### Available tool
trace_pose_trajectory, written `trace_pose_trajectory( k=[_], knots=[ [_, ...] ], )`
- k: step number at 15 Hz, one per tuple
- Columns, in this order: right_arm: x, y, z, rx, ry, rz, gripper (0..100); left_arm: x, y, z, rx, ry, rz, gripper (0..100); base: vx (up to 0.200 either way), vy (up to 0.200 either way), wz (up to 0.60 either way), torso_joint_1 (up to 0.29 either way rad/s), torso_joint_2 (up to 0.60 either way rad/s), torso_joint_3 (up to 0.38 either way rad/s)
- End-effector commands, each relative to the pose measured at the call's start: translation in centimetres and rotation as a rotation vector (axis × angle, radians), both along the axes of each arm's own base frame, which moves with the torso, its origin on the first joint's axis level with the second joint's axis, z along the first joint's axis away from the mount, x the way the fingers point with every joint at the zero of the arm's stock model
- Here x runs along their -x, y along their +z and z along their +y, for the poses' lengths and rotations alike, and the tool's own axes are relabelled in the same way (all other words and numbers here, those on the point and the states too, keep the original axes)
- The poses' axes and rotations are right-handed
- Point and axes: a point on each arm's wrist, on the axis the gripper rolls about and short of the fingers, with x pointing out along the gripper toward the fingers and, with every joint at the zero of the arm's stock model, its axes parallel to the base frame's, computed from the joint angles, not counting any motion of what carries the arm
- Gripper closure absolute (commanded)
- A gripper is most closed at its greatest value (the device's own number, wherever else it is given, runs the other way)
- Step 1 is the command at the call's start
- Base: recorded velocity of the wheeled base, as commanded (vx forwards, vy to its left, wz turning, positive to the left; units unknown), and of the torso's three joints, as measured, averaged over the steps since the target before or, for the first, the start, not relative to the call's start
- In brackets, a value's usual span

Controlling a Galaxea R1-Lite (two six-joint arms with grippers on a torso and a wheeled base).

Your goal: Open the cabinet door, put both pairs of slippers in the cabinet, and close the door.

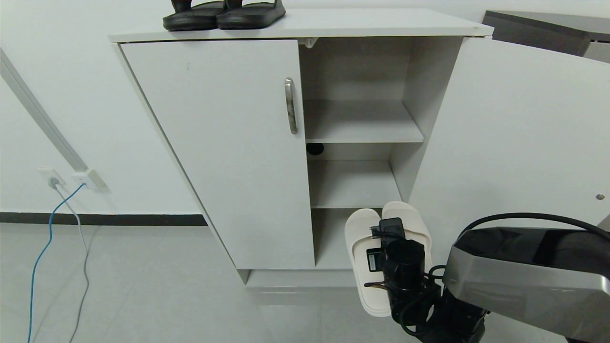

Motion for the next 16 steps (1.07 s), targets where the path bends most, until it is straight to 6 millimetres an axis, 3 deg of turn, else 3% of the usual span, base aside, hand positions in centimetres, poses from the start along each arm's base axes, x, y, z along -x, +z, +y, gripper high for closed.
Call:
trace_pose_trajectory(
  k=[1, 10, 16],
  knots=[
    [0.4, 0.4, 0.9, -0.012, 0.026, -0.013, 100, 0.0, 0.0, 0.0, 0.000, 0.001, 0.002, 100, 0.000, 0.000, 0.00, 0.000, 0.00, 0.000],
    [-2.6, 2.1, 5.0, -0.159, 0.063, 0.014, 100, 0.0, 0.0, 0.0, -0.002, -0.001, 0.001, 100, 0.000, 0.000, 0.00, 0.000, 0.00, 0.000],
    [-3.9, 0.8, 5.3, -0.153, 0.054, 0.017, 100, 0.0, 0.0, 0.0, -0.002, -0.001, 0.001, 100, 0.000, 0.000, 0.00, 0.000, 0.00, 0.000]
  ],
)
